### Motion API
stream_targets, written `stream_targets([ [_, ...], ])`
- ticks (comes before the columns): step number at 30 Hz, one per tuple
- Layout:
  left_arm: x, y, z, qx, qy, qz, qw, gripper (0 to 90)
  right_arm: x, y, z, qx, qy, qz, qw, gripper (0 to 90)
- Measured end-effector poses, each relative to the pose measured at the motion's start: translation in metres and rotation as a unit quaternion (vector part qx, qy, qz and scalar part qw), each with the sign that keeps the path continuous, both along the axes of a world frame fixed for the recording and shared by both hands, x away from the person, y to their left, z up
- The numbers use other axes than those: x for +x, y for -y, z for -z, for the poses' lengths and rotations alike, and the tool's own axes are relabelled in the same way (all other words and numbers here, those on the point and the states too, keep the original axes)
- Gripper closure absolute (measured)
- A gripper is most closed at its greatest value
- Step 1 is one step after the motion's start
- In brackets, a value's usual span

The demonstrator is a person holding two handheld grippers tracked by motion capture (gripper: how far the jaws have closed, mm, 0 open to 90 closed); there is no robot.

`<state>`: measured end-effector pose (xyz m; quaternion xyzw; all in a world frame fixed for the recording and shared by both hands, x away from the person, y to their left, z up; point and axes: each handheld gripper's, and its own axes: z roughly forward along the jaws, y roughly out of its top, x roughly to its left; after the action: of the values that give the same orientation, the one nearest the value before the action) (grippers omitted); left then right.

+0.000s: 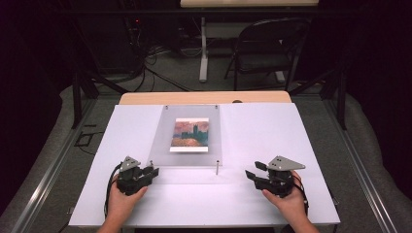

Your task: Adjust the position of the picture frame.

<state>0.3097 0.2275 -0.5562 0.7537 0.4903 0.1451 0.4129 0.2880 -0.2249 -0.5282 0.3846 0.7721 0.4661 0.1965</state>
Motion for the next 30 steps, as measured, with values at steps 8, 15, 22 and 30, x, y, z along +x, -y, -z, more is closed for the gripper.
stream_targets([
  [8, 0.005, 0.001, -0.001, 0.001, -0.02, -0.004, 0.9998, 72.3, 0.001, 0.0, 0.001, 0.003, -0.008, 0.003, 1.0, 47.6],
  [15, 0.008, 0.0, -0.001, -0.007, -0.023, -0.014, 0.9996, 80.7, 0.002, -0.002, 0.001, 0.004, -0.009, 0.0, 0.9999, 47.6],
  [22, 0.009, 0.001, -0.001, 0.001, -0.024, -0.016, 0.9996, 83.5, 0.004, -0.005, 0.002, 0.006, -0.01, -0.003, 0.9999, 47.7],
  [30, 0.009, 0.001, -0.003, 0.009, -0.021, -0.011, 0.9997, 84.6, 0.006, -0.013, 0.004, 0.001, -0.021, -0.015, 0.9997, 53.3],
])
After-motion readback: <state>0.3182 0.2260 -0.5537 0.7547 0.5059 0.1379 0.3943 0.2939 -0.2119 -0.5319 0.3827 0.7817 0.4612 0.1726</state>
